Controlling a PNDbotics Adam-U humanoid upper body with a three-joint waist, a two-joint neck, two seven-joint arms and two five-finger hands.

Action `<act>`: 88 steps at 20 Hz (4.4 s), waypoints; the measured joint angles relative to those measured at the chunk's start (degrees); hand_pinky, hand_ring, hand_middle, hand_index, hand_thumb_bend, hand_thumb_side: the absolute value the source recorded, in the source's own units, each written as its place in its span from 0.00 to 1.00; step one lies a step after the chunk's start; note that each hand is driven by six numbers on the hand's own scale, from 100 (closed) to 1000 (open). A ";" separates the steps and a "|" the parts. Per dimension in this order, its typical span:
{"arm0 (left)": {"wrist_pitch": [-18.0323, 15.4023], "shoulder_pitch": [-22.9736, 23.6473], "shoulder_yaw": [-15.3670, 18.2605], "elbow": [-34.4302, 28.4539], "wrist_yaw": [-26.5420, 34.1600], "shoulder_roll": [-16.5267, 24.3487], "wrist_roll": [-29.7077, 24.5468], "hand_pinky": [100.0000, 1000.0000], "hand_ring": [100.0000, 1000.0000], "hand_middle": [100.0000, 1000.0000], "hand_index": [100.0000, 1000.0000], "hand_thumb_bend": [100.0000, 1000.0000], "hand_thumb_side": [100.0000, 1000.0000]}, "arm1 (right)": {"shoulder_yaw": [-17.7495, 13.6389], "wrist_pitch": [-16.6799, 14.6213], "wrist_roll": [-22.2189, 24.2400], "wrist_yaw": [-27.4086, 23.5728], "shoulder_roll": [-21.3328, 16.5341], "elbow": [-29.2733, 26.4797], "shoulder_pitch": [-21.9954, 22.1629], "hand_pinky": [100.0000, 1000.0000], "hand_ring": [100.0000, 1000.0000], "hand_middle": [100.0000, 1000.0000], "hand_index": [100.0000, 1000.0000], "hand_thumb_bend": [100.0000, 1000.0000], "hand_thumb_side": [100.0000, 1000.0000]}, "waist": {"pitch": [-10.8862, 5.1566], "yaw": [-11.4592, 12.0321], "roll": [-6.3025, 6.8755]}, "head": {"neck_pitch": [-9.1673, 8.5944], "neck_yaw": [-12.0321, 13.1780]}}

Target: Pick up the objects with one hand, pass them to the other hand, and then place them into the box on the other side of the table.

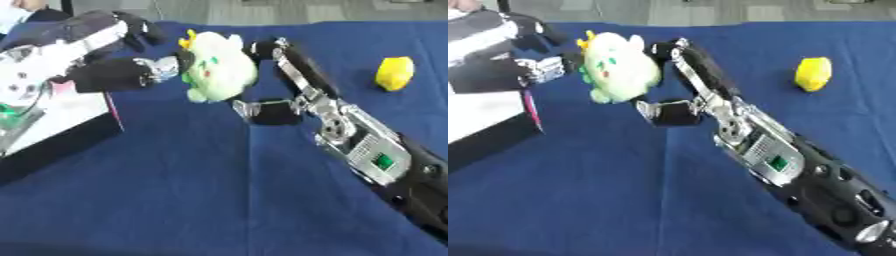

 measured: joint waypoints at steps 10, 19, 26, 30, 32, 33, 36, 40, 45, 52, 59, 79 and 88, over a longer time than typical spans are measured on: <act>-3.52 0.00 -0.36 0.36 -0.84 -0.37 -3.53 0.90 0.82 0.80 0.87 0.60 1.00 | -0.01 0.23 0.79 -0.01 -1.97 -4.29 1.26 0.78 0.60 0.27 0.39 0.14 0.00 | 0.00 -0.05 0.00 | 0.13 0.08; -4.69 0.00 -0.66 0.40 1.72 -1.41 -4.70 0.91 0.81 0.79 0.85 0.50 1.00 | 0.38 0.33 2.30 0.45 -2.37 -6.28 1.25 0.78 0.60 0.27 0.39 0.14 0.00 | 0.00 -0.06 0.00 | 0.13 0.21; -3.51 -0.18 -1.06 0.92 5.43 -2.93 -3.52 0.91 0.80 0.77 0.84 0.38 1.00 | 0.75 0.54 2.91 0.46 -2.37 -6.86 0.87 0.78 0.61 0.27 0.39 0.14 0.00 | 0.02 -0.06 0.00 | 0.13 0.25; -2.29 -0.39 -1.17 1.28 7.64 -3.74 -2.31 0.90 0.78 0.75 0.82 0.28 1.00 | 0.79 0.65 3.18 0.46 -2.37 -7.13 0.85 0.78 0.61 0.27 0.39 0.14 0.00 | 0.02 -0.06 0.00 | 0.13 0.25; -1.72 -0.40 -1.41 1.47 9.07 -3.95 -1.74 0.90 0.77 0.73 0.81 0.24 1.00 | 0.84 0.75 3.28 0.46 -2.37 -7.18 0.84 0.78 0.61 0.27 0.39 0.14 0.00 | 0.02 -0.06 0.00 | 0.13 0.25; -1.47 -0.40 -1.49 1.61 9.86 -4.10 -1.48 0.89 0.77 0.72 0.80 0.22 1.00 | 0.91 0.76 3.30 0.46 -2.37 -7.25 0.84 0.78 0.61 0.27 0.39 0.14 0.00 | 0.02 -0.07 0.00 | 0.13 0.25; -0.89 -0.44 -2.07 2.19 11.65 -4.40 -0.90 0.89 0.76 0.70 0.78 0.15 0.98 | 1.07 0.82 3.37 0.46 -2.37 -7.26 0.83 0.78 0.61 0.27 0.39 0.14 0.00 | 0.02 -0.15 0.00 | 0.13 0.27; -0.48 -0.45 -2.33 2.93 13.18 -4.83 -0.50 0.88 0.74 0.68 0.74 0.01 0.90 | 1.09 0.75 3.48 0.46 -2.41 -7.26 0.83 0.78 0.61 0.27 0.39 0.14 0.00 | 0.02 -0.29 0.00 | 0.13 0.29; 0.28 -0.48 -2.45 3.52 15.08 -5.38 0.26 0.86 0.70 0.62 0.65 0.00 0.61 | 1.31 0.84 3.65 0.46 -2.47 -7.26 0.86 0.78 0.61 0.27 0.40 0.14 0.00 | 0.02 -0.39 0.00 | 0.13 0.33; 1.37 -0.49 -2.44 3.94 18.87 -5.76 1.36 0.83 0.63 0.54 0.50 0.00 0.22 | 1.46 1.75 4.16 0.53 -2.57 -7.26 0.89 0.78 0.63 0.31 0.43 0.20 0.00 | 0.02 -0.44 0.00 | 0.13 0.31; 3.23 -0.47 -2.69 3.93 20.89 -5.85 3.33 0.80 0.57 0.45 0.34 0.00 0.21 | 1.44 3.78 4.42 1.14 -2.59 -7.26 0.89 0.78 0.66 0.40 0.53 0.34 0.00 | 0.02 -0.51 0.00 | 0.13 0.21; 2.69 2.11 -1.66 2.87 18.43 -4.07 7.82 0.75 0.50 0.39 0.27 0.00 0.20 | 1.42 7.54 9.03 5.21 -2.58 -6.36 1.40 0.83 0.81 0.66 0.78 0.65 0.10 | 0.02 -0.40 0.00 | 0.13 0.27; 3.28 5.84 3.06 0.23 20.49 0.21 12.09 0.75 0.50 0.39 0.27 0.00 0.21 | 1.13 7.90 9.76 6.03 -2.70 -6.23 1.90 0.83 0.82 0.69 0.79 0.65 0.11 | 0.02 -0.29 0.00 | 0.13 0.39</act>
